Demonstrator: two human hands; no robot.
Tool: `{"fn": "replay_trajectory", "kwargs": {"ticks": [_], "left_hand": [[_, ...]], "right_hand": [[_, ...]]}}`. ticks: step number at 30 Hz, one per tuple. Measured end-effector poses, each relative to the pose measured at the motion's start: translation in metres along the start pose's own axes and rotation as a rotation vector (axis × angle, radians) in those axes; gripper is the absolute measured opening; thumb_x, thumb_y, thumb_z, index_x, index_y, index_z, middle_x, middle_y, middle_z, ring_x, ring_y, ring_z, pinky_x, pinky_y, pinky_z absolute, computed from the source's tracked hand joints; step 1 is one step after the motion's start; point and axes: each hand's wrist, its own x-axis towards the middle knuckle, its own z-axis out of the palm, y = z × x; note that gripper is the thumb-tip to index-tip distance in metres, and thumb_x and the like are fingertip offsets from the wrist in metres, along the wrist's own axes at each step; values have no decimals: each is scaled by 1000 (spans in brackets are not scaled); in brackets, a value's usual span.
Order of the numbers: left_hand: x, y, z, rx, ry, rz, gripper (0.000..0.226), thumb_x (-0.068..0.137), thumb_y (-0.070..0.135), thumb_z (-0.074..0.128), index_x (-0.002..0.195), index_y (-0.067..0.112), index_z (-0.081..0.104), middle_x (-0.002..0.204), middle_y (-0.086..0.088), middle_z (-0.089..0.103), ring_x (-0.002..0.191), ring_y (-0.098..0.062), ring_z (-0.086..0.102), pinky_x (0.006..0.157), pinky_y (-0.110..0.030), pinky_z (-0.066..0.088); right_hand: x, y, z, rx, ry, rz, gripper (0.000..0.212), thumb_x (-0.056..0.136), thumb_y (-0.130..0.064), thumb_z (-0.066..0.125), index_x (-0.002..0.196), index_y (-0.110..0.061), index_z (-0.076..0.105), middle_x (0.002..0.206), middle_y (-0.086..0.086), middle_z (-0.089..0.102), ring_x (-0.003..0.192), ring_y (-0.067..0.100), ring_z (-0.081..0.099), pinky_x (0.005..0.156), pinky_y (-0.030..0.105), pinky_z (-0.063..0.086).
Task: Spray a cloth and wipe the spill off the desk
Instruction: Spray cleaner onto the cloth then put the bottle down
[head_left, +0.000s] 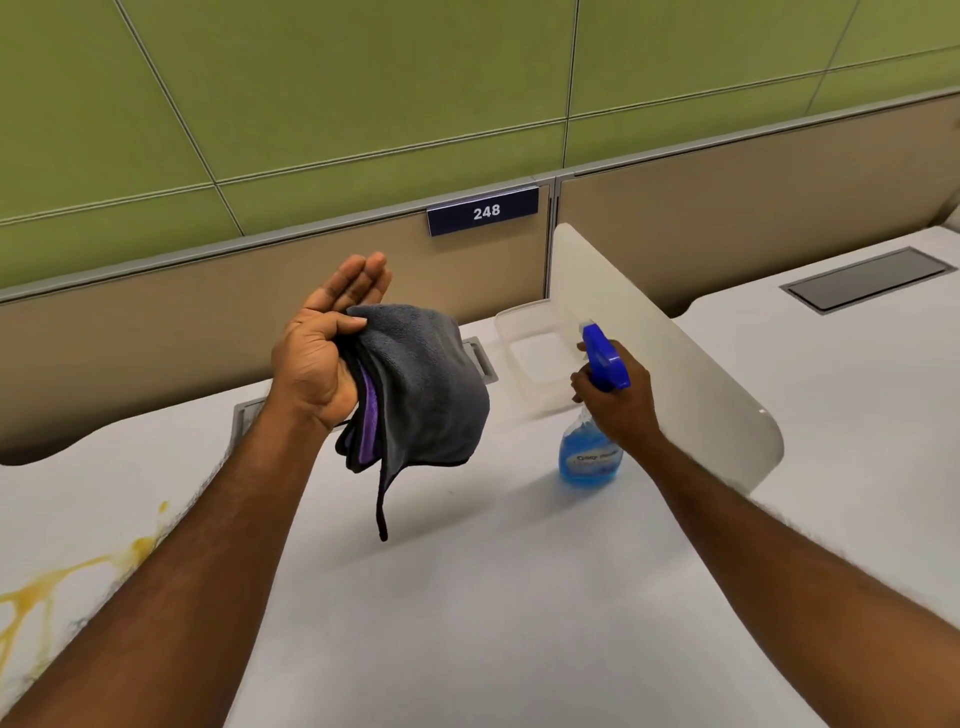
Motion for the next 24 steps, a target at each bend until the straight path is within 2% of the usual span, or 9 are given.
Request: {"fn": "replay_trajectory", "kwargs": {"ticks": [4,9,12,14,17,18,20,22,24], "left_hand": [[-3,-7,-4,15,4,-13,61,81,-21,21,124,5,56,118,-6,72,121,-24,62,97,-30,52],[-7,-12,-5,13,16,-42,61,80,-22,21,122,6,57,117,-5,72,121,-23,62,98,-31,51],[-10,-14,-6,18,19,-60,62,80,-22,21,124,5,56,117,-5,72,120,-23,63,100,-32,51],[-14,-14,-5,24,13,-71,63,80,-23,21,125,4,55,117,-5,72,120,-23,63,100,-32,51],[-23,-15,-7,26,13,-74,63,79,-23,21,123,5,56,116,-6,72,120,-23,63,103,-33,50],[-26,-15,-7,31,13,-78,63,79,-23,20,123,5,56,116,-5,72,121,-24,62,104,-33,49],[-33,-15,-9,35,8,-92,63,79,-23,20,123,4,56,116,-6,72,122,-25,62,106,-35,47],[-41,-12,-13,24,4,-104,63,79,-23,21,124,4,56,118,-7,71,123,-25,61,108,-36,45],[-50,-7,-17,1,5,-118,62,79,-22,21,123,5,56,122,-7,70,124,-26,60,108,-37,45]], "right_hand": [[10,15,5,-11,72,16,44,82,-9,72,121,-6,52,103,14,64,86,31,65,73,36,59],[14,20,4,-58,74,18,53,83,-20,75,126,-5,48,107,8,61,93,20,61,71,24,54],[1,16,-2,-93,66,17,76,74,-38,81,133,-13,40,121,-3,56,106,14,55,84,19,49],[-20,18,-7,-209,213,-14,81,70,-51,79,131,-13,41,122,0,55,109,14,52,93,28,41],[-77,17,0,-303,479,-135,54,77,-47,67,108,-7,48,100,9,52,93,19,51,83,33,39],[-94,13,8,-264,443,-177,45,78,-41,66,101,-6,49,95,8,50,87,17,48,78,33,42],[-112,3,29,-151,195,-189,36,80,-33,69,98,-9,51,92,3,52,81,12,48,74,23,44],[-111,-18,55,-34,-95,-44,46,79,-39,72,112,-16,50,105,1,58,94,9,55,77,13,43],[-98,-40,77,83,-261,170,68,77,-52,68,131,-23,40,131,1,54,116,14,54,85,13,42]]}}
